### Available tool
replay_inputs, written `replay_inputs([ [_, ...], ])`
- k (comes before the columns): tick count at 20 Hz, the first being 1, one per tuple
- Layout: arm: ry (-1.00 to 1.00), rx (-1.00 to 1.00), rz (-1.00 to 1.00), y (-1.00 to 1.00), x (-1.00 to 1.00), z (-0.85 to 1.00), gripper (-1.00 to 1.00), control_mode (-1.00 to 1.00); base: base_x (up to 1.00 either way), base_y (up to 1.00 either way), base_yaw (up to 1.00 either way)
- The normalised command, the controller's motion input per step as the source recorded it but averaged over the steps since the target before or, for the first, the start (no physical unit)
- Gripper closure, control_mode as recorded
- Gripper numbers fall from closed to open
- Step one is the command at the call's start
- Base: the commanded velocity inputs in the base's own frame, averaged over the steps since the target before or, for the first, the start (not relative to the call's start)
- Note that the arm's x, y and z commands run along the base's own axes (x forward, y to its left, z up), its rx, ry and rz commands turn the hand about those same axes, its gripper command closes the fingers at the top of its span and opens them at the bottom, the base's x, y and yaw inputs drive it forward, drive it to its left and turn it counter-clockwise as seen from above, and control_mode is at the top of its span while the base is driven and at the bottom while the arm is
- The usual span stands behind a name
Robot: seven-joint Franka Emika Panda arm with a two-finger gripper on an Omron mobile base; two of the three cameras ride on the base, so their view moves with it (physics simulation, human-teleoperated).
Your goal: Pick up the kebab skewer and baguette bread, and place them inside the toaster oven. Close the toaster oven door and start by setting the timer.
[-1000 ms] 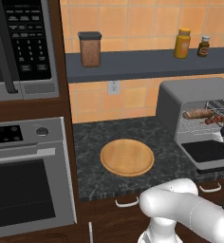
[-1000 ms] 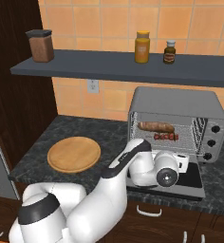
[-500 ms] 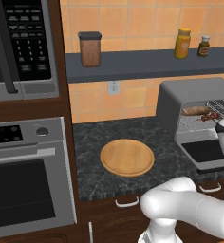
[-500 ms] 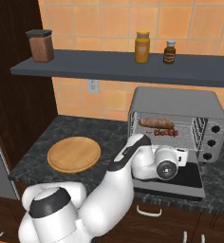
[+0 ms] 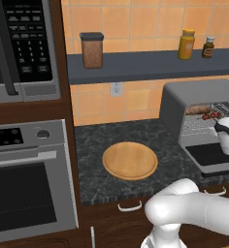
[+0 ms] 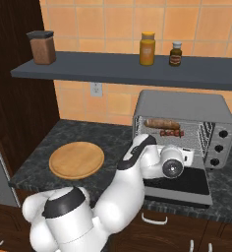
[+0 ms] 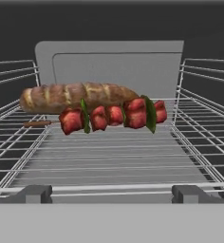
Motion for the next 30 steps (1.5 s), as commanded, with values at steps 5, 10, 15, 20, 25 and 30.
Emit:
replay_inputs([
  [5,0.0,0.0,0.0,0.0,0.29,0.0,-1.0,-1.0,0.0,0.0,0.0],
  [10,0.0,0.0,0.0,0.0,0.27,0.01,-1.0,-1.0,0.0,0.0,0.0],
  [15,0.0,0.0,0.0,0.0,0.24,0.02,-1.0,-1.0,0.0,0.0,0.0],
  [20,0.0,0.0,0.0,0.0,0.26,0.03,-1.0,-1.0,0.0,0.0,0.0],
  [25,0.0,0.0,0.0,0.0,0.19,0.09,-1.0,-1.0,0.0,0.0,0.0],
  [30,0.0,0.0,0.0,0.0,0.11,0.06,-1.0,-1.0,0.0,0.0,0.0],
])
